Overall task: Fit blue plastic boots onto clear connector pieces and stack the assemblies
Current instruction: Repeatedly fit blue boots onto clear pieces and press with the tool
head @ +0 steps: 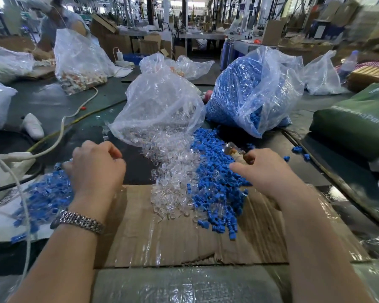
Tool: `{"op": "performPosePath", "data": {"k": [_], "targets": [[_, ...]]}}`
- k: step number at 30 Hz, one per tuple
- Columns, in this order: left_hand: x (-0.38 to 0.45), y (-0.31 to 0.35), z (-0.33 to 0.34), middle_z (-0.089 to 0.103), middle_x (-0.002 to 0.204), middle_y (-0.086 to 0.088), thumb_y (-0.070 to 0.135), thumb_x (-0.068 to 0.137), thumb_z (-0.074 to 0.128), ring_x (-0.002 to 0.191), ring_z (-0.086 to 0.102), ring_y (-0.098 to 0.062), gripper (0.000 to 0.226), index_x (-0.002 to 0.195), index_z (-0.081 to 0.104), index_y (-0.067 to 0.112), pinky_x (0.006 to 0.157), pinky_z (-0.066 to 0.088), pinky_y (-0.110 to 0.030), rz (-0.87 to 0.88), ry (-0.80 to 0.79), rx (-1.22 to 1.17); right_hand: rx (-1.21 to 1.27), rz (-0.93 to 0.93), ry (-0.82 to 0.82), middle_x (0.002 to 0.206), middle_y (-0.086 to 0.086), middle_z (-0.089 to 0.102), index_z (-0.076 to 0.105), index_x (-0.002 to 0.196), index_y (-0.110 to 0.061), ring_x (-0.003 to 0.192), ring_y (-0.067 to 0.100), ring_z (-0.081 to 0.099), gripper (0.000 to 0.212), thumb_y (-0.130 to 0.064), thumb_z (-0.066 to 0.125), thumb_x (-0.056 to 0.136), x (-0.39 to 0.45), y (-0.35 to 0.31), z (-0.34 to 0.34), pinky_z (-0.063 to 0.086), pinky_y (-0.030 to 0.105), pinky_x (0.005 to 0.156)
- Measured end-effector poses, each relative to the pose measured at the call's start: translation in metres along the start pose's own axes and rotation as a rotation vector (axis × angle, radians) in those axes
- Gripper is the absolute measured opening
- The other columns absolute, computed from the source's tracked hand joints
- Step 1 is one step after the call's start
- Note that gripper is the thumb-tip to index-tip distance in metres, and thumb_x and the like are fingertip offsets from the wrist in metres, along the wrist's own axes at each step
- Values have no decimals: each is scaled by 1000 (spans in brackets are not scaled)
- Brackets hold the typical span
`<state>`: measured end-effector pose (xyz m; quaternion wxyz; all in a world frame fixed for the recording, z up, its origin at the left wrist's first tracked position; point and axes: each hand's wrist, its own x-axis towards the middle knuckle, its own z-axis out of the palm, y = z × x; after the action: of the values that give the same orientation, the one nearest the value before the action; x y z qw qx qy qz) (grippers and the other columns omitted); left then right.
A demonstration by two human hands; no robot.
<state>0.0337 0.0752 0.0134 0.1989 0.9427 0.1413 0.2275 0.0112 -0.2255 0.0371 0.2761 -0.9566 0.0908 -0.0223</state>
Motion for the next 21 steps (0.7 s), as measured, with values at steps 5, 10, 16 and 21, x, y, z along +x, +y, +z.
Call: {"op": "performPosePath", "data": {"k": [5, 10, 16, 21], "targets": [[-5, 6, 10, 58, 107, -3, 13, 87, 69, 103, 58, -24, 24, 106, 74, 26, 88, 47, -40, 229, -197, -84, -217, 128, -16, 105, 17, 61, 54, 88, -9, 98, 37, 59, 35, -40, 68, 89, 11, 8, 18, 46, 37, 73], [-13, 17, 29, 71, 102, 3, 22, 92, 73, 93, 63, -17, 17, 108, 75, 26, 84, 52, -34, 311, -317, -96, -234, 128, -55, 115, 18, 60, 55, 97, -10, 105, 37, 57, 40, -48, 69, 91, 11, 3, 27, 47, 40, 81], [-15, 16, 35, 72, 88, 4, 17, 87, 78, 84, 64, -16, 10, 89, 72, 25, 77, 53, -33, 309, -274, -143, -242, 123, -64, 118, 17, 62, 57, 103, -10, 109, 36, 58, 53, -60, 67, 89, 7, -1, 25, 48, 41, 85], [-7, 13, 30, 69, 80, 12, 16, 87, 78, 78, 65, -8, 12, 91, 72, 26, 72, 46, -23, 215, -176, -372, -236, -25, 62, 129, 7, 48, 57, 121, -23, 125, 31, 47, 38, -44, 70, 93, 4, -5, 16, 45, 51, 104]]}}
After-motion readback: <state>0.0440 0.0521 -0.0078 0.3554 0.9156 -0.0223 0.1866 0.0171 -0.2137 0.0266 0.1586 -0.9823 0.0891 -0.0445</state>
